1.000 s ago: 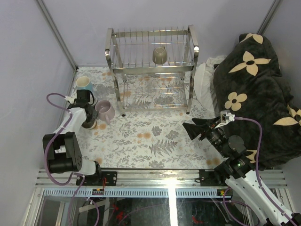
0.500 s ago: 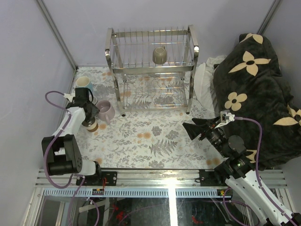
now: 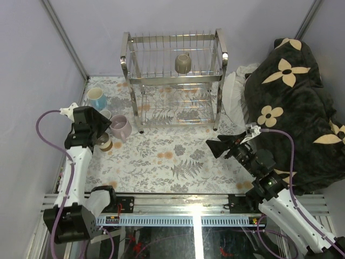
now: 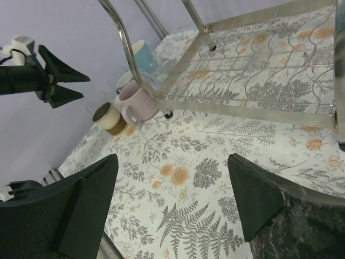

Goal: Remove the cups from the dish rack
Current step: Move the cup to the dish rack.

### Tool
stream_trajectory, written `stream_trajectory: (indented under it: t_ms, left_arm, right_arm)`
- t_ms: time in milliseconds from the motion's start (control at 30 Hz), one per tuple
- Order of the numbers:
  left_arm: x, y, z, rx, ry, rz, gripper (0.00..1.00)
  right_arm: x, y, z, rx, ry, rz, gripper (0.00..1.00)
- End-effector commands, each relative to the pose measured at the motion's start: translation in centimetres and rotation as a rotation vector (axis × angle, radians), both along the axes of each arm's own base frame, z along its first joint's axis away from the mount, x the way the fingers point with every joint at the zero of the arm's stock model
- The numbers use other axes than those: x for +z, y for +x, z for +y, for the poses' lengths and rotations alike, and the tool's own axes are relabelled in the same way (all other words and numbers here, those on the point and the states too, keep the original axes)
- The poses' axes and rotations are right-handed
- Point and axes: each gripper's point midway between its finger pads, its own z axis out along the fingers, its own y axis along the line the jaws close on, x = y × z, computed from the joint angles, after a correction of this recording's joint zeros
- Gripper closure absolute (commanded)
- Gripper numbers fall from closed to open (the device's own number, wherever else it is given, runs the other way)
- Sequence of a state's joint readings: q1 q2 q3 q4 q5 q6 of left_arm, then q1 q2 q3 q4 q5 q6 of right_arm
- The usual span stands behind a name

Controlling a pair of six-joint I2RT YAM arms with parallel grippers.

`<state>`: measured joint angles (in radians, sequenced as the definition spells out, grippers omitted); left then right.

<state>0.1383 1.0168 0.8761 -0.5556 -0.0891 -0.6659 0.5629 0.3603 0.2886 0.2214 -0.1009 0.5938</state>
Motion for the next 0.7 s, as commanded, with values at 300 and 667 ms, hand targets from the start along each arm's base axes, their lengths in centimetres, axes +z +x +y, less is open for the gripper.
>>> stream_trajectory:
  t_ms: [300, 667]
  left_arm:
    - [4.5, -2.7, -7.2, -0.221, -0.129, -0.279, 0.34]
    - [5.7, -2.9, -10.9, -0.347, -0.119, -0.323, 0.34]
  right_arm:
    - [14.6, 4.4, 4.0, 0.08, -0.106, -0.117, 0.14]
    - [24.0, 12.4, 7.6, 0.037, -0.224, -0.124, 0.14]
